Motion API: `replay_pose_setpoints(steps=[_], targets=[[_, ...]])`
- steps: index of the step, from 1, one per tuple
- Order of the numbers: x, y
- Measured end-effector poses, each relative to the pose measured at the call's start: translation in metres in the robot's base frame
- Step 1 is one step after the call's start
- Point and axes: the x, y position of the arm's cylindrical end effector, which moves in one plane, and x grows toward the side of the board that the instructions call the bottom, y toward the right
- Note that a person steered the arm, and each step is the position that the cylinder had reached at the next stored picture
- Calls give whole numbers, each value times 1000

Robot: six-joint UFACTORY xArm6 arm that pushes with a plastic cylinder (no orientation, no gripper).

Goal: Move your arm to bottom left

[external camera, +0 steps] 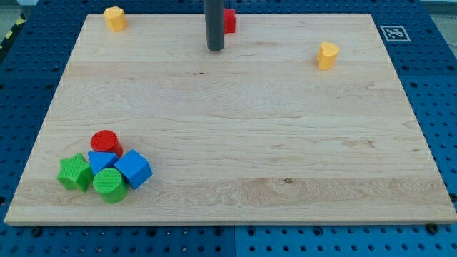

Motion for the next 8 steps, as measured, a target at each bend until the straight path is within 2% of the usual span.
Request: replay_pose_setpoints(steps=[1,2,4,5,6,7,8], targets=[[25,-33],[67,-99],[180,-224],[257,-250],[306,-263],[306,-248],[291,-206]])
